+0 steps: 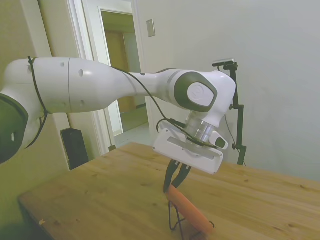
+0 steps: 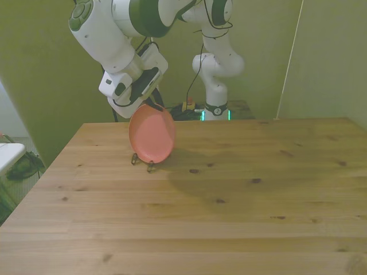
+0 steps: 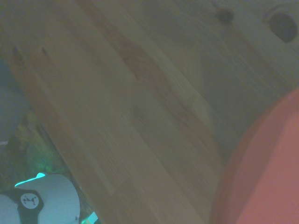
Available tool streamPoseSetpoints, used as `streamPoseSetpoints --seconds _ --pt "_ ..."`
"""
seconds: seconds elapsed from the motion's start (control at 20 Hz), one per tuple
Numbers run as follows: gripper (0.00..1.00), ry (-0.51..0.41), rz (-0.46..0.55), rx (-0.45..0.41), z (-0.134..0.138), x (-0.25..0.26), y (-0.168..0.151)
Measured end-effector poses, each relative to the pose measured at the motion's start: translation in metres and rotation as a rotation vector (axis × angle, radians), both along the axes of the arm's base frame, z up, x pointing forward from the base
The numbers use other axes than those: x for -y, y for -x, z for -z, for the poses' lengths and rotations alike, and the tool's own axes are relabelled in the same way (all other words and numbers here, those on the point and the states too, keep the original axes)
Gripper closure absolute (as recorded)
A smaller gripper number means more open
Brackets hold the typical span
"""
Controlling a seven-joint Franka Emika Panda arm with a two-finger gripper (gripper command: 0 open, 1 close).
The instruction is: Unload the plate
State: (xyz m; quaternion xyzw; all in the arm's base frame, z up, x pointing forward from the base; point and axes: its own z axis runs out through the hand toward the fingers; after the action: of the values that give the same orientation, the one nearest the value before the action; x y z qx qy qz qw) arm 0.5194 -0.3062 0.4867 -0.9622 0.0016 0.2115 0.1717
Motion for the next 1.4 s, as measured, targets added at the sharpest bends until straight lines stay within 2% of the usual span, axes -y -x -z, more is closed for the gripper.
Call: streamPoseSetpoints --seconds 0.3,0.45,0.7,0.9,1.05,1.2,1.3,1.4 --pt "1.0 0.011 0.006 0.01 -0.004 0.004 -0.002" --pt "1.0 0.031 0.015 0.033 -0.016 0.007 -0.005" --pt "1.0 0.078 0.044 0.091 -0.058 0.008 -0.01" --pt "1.0 0.163 0.163 0.151 -0.103 0.003 -0.023" --pt "1.0 0.242 0.292 0.184 -0.129 -0.018 -0.045" --pt "1.0 0.319 0.409 0.221 -0.134 -0.061 -0.083" --pt "1.0 0.363 0.493 0.263 -0.119 -0.103 -0.123" --pt "1.0 0.401 0.566 0.315 -0.089 -0.146 -0.164"
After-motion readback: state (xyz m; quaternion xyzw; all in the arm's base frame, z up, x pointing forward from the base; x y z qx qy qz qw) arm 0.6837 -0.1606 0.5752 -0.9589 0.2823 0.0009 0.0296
